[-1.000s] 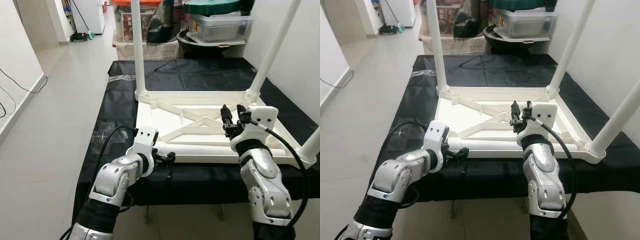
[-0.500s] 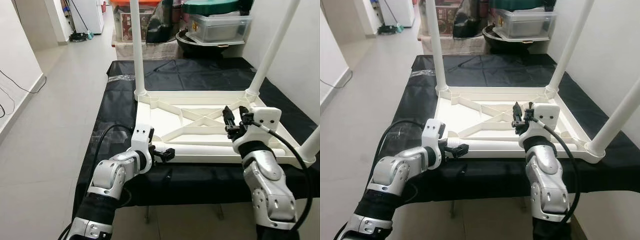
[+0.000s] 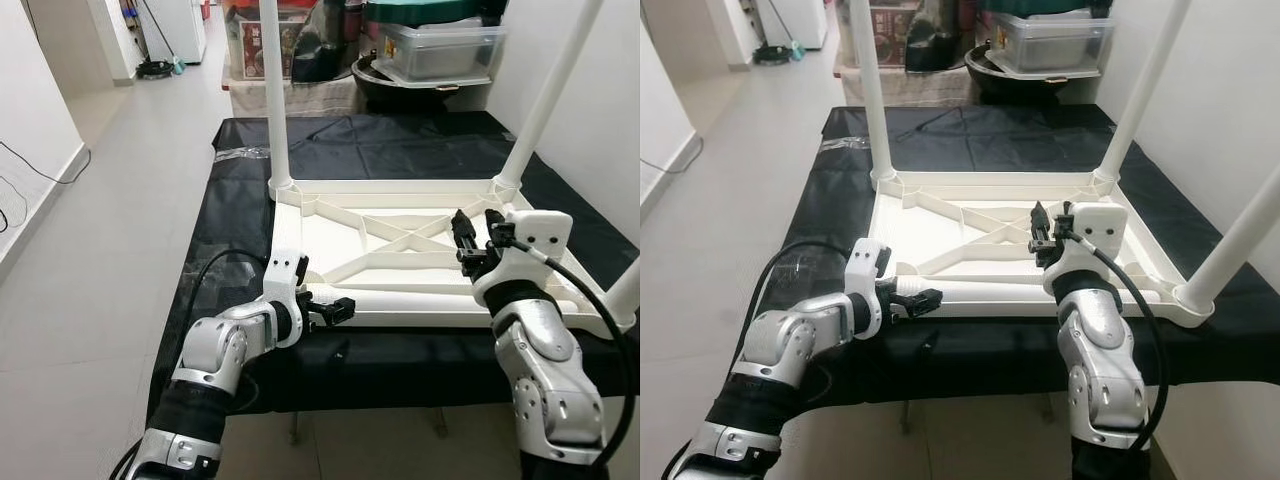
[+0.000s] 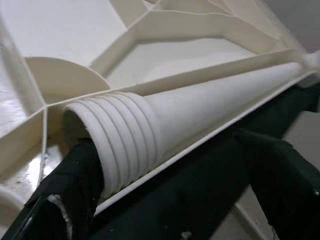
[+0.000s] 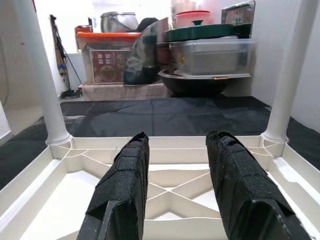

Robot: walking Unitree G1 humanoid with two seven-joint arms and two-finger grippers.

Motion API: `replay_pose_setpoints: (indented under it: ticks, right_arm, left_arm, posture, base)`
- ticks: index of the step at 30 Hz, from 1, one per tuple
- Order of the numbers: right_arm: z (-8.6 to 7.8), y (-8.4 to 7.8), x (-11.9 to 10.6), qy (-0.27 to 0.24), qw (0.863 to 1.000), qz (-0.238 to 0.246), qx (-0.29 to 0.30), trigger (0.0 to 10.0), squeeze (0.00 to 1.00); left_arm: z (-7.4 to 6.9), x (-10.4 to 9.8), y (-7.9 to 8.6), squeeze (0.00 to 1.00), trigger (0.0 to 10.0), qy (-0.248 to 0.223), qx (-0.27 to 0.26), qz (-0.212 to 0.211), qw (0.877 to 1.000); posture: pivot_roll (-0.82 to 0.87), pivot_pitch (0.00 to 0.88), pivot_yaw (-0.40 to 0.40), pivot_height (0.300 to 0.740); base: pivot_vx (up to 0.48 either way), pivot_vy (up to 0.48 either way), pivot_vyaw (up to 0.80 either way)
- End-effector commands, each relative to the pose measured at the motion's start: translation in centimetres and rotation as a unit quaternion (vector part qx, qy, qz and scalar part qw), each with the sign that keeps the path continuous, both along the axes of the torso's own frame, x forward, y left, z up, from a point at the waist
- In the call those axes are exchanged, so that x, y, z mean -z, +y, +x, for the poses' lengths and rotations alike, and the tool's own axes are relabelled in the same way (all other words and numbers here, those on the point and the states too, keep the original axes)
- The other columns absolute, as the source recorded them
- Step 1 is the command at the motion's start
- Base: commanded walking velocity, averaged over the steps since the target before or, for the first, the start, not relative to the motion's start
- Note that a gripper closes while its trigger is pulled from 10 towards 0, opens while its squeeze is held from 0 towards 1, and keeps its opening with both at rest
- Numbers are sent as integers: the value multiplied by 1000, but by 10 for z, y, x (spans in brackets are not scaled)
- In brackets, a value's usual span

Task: Building children table

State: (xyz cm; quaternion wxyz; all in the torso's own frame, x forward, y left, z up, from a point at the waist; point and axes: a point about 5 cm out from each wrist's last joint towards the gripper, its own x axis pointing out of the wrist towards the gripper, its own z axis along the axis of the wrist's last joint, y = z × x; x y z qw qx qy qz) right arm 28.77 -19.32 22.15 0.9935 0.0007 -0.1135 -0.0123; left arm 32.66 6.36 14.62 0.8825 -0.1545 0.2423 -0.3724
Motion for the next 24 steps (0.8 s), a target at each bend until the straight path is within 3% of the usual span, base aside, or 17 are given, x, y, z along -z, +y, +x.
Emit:
replay_pose_setpoints:
  ticks: [1, 3, 8, 12, 15, 24]
  right_arm:
    - [-3, 2, 0, 5, 1000, 1, -8, 10000, 0]
    - [-4, 1, -1, 5, 1000, -1, -8, 10000, 0]
    - [-4, 1, -2, 6, 1000, -1, -8, 10000, 0]
    - [-5, 1, -2, 10, 1000, -3, -8, 10000, 0]
    - [-5, 2, -3, 10, 1000, -2, -8, 10000, 0]
    - [-4, 4, -3, 11, 1000, 1, -12, 10000, 0]
  left_arm:
    - [-8, 21, -7, 0, 10000, 66, 45, -24, 997]
    - [-4, 18, -4, 0, 10000, 75, 46, -55, 995]
    - [-2, 16, -3, 0, 10000, 75, 44, -65, 994]
    - [1, 9, 2, 0, 10000, 74, 84, -108, 988]
    - [0, 7, 7, 0, 10000, 72, 114, -118, 984]
    - [7, 1, 22, 0, 10000, 74, 131, -138, 979]
  posture:
    - [85, 120, -51, 740]
    - [80, 126, -53, 740]
    - [80, 126, -53, 740]
    - [79, 137, -54, 740]
    - [79, 137, -54, 740]
    - [84, 132, -51, 740]
  base:
    - [0, 0, 0]
    - [0, 0, 0]
    - [0, 0, 0]
    - [0, 0, 0]
    - [0, 0, 0]
    - [0, 0, 0]
